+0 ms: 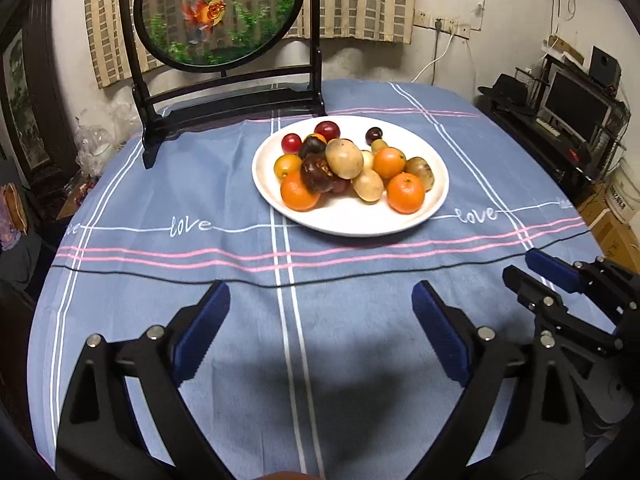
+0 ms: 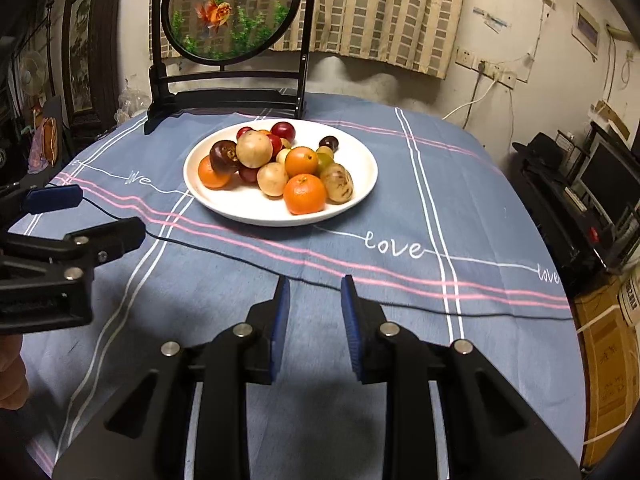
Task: Organize fruits
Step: 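Withdraw both grippers away from the full plate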
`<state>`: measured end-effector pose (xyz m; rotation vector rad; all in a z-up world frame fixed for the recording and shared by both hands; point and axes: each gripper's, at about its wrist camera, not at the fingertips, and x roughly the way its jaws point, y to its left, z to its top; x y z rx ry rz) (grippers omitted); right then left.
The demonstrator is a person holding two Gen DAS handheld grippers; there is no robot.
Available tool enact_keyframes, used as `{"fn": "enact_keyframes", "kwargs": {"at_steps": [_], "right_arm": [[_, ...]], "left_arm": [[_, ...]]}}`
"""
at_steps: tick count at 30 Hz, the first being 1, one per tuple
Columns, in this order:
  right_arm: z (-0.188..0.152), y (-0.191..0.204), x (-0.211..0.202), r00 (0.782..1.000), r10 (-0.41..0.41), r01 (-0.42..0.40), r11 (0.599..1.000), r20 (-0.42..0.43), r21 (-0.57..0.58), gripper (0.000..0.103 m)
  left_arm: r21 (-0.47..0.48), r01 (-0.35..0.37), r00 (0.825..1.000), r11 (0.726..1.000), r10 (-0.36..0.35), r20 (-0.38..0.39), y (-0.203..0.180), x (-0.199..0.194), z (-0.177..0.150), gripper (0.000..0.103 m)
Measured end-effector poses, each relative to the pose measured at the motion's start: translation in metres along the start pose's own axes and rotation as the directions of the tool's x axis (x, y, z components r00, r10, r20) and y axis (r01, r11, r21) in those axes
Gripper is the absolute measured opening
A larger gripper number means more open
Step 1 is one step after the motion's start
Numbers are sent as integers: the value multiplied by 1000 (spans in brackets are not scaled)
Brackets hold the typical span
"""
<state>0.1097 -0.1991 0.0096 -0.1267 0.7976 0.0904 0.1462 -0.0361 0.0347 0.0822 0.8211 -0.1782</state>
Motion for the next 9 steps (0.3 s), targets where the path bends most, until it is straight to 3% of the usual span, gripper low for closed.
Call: {"fn": "enact_keyframes", "kwargs": {"at_steps": [5,8,9], "right_arm": [[-7,0,-6,1000,2,-2,1000,3,19,29],[-13,-1,-8,1000,3,-3,998,3,60,64],[-14,-1,-11,1000,9,-10,997,18,74,64]], "left_arm": [[1,-8,1000,1000,8,-30,2,-3,-7,99],[2,-35,999,999,35,-32,5,-1,-11,99],[2,-37,999,999,37,-35,5,-1,-13,99]]}}
